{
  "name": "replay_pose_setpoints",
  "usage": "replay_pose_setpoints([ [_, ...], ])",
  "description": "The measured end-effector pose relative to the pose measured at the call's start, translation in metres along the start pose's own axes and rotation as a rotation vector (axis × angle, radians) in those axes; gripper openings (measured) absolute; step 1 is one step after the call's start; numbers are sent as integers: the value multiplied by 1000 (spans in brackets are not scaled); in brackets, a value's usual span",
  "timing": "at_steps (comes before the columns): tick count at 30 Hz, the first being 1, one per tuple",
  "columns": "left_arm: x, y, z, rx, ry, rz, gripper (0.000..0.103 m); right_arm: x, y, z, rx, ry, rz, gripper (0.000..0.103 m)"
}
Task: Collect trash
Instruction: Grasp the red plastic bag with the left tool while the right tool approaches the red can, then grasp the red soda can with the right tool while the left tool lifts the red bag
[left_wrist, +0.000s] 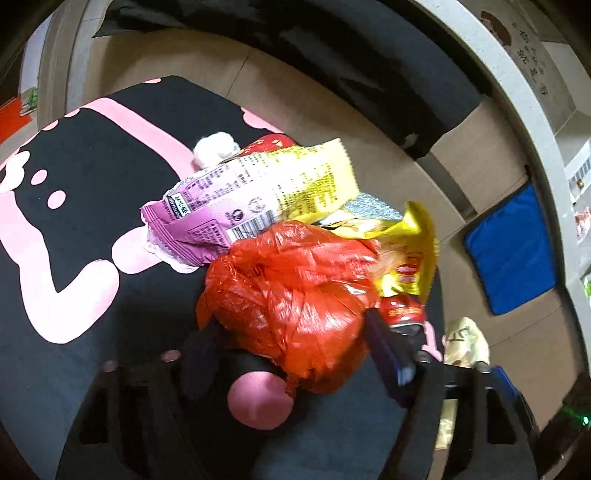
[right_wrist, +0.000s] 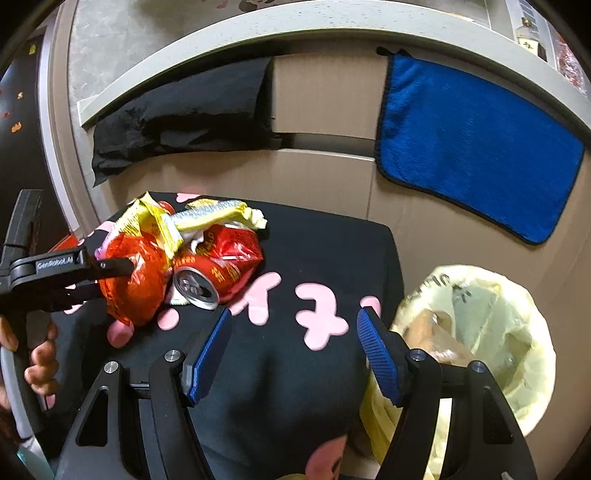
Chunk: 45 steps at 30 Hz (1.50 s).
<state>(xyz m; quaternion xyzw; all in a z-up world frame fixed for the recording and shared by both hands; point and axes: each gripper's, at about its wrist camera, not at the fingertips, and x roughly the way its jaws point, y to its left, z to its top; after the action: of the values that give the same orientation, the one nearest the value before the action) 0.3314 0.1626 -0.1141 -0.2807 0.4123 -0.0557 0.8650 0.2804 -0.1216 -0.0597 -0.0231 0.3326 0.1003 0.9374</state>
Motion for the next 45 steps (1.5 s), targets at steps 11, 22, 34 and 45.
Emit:
replay_pose_setpoints([
  [11, -94, -23, -14, 300, -184, 52, 63, 92, 10, 61, -48, 91, 205, 68],
  [22, -88, 5, -4, 264, -168, 54, 63, 176, 16, 73, 34, 234, 347, 64],
  [34, -102, -19, -25, 296, -199, 69, 63, 80, 7, 56, 21, 151, 318, 50],
  [45, -130, -92, -59, 424, -247, 56, 63, -37, -17, 49, -23, -4, 198, 50],
])
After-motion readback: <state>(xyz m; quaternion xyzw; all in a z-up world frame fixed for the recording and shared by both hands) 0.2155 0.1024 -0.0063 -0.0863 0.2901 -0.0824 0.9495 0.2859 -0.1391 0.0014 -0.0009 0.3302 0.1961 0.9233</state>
